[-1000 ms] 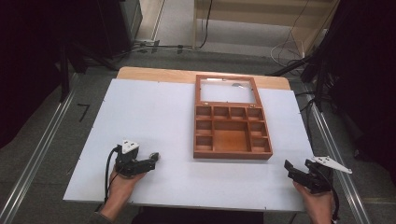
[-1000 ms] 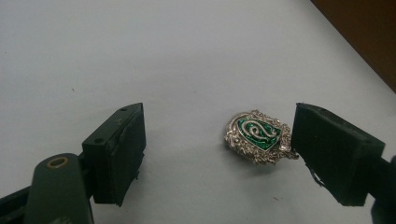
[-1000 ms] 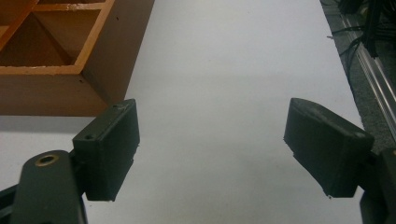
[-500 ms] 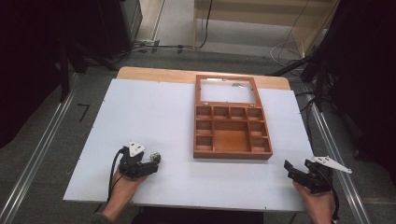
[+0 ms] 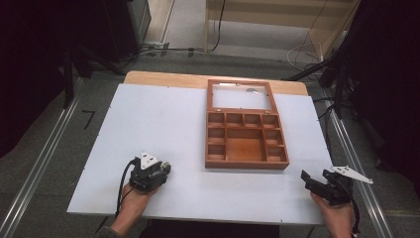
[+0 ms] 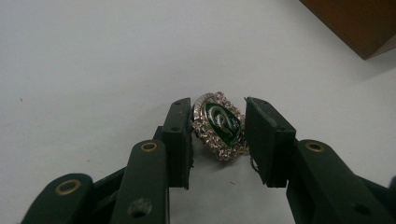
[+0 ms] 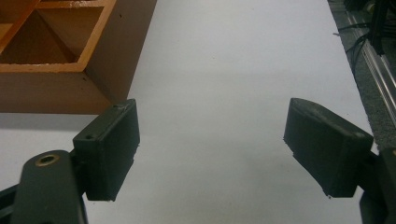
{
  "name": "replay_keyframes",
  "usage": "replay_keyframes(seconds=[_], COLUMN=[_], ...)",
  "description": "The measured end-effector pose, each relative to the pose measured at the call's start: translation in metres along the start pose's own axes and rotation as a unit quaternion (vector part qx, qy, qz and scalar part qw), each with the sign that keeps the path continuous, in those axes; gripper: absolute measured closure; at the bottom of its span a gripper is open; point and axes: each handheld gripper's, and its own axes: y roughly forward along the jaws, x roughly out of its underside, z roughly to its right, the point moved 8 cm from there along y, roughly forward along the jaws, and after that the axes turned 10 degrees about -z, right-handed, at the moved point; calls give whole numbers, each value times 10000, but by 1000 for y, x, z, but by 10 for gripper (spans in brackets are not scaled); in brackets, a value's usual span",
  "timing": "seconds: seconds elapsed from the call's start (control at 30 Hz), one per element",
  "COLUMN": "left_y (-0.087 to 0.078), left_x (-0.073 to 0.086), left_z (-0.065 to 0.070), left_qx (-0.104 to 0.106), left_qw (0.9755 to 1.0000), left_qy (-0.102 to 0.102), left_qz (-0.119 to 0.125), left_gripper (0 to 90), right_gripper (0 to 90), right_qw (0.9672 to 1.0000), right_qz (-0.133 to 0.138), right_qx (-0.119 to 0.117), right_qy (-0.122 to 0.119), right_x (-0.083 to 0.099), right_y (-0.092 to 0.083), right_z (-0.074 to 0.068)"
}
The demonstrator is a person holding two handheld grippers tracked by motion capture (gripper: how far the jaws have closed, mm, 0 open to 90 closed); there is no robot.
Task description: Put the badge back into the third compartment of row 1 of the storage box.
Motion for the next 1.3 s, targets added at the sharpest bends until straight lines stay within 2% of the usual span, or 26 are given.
replay_keyframes(seconds=[0.17,0.23,0.27,0.57,0.63,0.87,1.3], left_y=[-4,-8,-10,-14,-13,-14,-23], left_x=[-1,-3,-3,-2,-1,-2,-9], left_z=[2,4,5,15,16,14,15], left_qx=[-64,-69,-44,350,366,535,806], left_qw=[9999,9997,9996,9990,9990,9983,9955], left_qy=[121,139,135,128,152,-2,-146], left_qz=[83,194,228,241,229,233,474], left_gripper=[655,709,748,861,869,881,881], right_gripper=[166,165,166,166,167,167,168], right_qw=[10000,10000,10000,10000,10000,10000,10000], right_qz=[-1,-6,-7,8,6,8,8], right_qx=[-14,-13,-17,-21,-22,-30,-63], right_qy=[8,4,5,-2,-2,-2,15], right_x=[0,0,0,0,0,0,0], right_y=[0,0,0,0,0,-1,-1], right_z=[0,0,0,1,1,0,0])
